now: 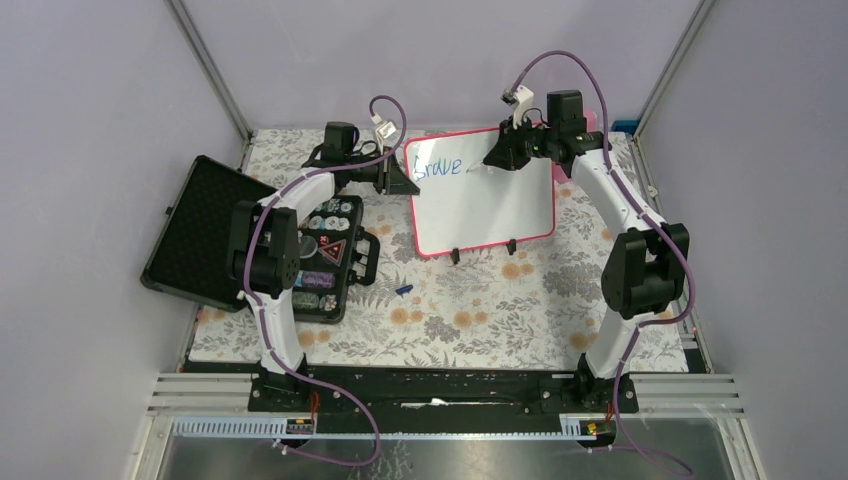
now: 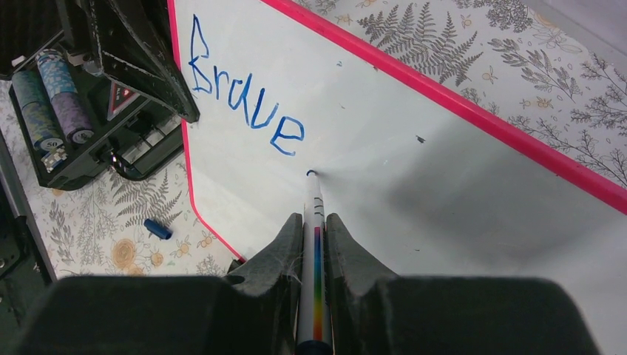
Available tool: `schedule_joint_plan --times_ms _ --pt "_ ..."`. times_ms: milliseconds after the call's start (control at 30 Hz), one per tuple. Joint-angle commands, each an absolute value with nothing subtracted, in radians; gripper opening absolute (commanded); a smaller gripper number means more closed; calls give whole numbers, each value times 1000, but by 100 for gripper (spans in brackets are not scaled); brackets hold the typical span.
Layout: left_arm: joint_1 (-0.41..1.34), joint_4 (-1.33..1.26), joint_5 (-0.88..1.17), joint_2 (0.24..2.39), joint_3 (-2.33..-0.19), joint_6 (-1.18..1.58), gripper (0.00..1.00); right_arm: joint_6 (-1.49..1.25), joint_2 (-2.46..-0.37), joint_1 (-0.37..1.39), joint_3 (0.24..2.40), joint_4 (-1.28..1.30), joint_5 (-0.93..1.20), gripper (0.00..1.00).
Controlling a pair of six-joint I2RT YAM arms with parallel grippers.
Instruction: Write a sentence on the whiteboard
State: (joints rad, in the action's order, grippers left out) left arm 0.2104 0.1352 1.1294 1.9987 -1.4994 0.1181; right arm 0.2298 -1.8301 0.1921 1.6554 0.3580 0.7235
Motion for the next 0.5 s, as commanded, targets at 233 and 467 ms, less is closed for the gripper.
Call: schedule_joint_plan --times_ms 233,467 --pt "216 115 1125 2009 -1539 91 0 288 -1792 304 1670 444 779 0" --pt "216 115 1123 2001 -1532 89 0 250 -1723 309 1665 418 813 0"
